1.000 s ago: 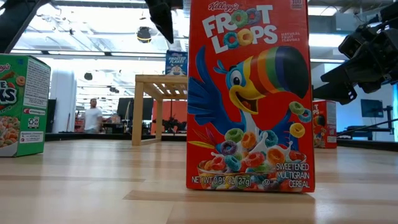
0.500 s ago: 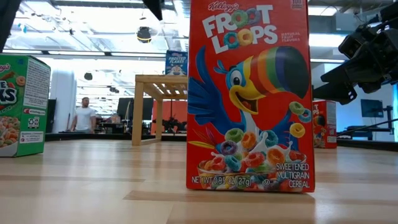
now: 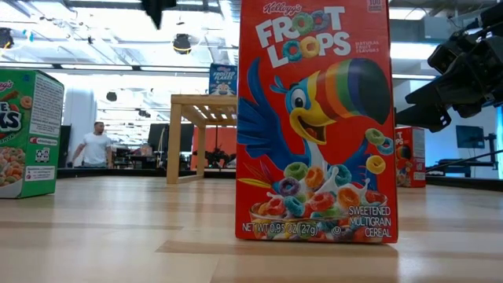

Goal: Stack cereal on shelf
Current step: Put the green cereal box on the shelf aligned with the other green cereal box

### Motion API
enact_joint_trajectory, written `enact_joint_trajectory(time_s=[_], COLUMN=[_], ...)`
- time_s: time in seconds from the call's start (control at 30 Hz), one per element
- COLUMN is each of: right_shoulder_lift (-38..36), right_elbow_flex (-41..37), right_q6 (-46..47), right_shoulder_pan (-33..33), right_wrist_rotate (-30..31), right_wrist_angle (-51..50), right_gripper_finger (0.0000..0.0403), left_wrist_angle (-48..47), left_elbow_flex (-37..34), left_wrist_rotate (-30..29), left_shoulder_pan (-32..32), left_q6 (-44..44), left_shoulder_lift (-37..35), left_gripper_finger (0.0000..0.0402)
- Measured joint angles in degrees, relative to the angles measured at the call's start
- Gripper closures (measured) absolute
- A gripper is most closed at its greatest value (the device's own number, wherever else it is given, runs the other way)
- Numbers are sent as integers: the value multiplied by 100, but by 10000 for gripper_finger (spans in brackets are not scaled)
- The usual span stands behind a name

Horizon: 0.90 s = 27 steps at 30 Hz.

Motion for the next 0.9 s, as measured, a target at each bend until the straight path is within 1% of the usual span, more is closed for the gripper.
enact_joint_trajectory(time_s=[0.13, 0.27, 0.43, 0.53, 0.7, 0.9], right_shoulder_lift=[0, 0, 0, 0, 0, 0], right_elbow_flex=[0, 0, 0, 0, 0, 0], right_q6=[10, 10, 8, 8, 6, 3], right_shoulder_pan=[0, 0, 0, 0, 0, 0], right_wrist_rotate=[1, 1, 1, 1, 1, 0], right_wrist_angle=[-2, -2, -2, -2, -2, -2], right_gripper_finger=[49, 49, 49, 49, 49, 49], left_wrist_angle=[97, 246, 723, 1023, 1417, 1848], left_elbow_flex=[-945, -1694, -2630, -3158, -3717, -3959], left_wrist_rotate=[93, 102, 90, -24, -238, -508], left_shoulder_pan=[-419, -938, -1652, -2095, -2720, -3297], left_q6=[-584, -1187, -2005, -2475, -3101, -3666], left_shoulder_lift=[-547, -1009, -1478, -1662, -1751, -1743], left_gripper_finger=[175, 175, 173, 160, 120, 87])
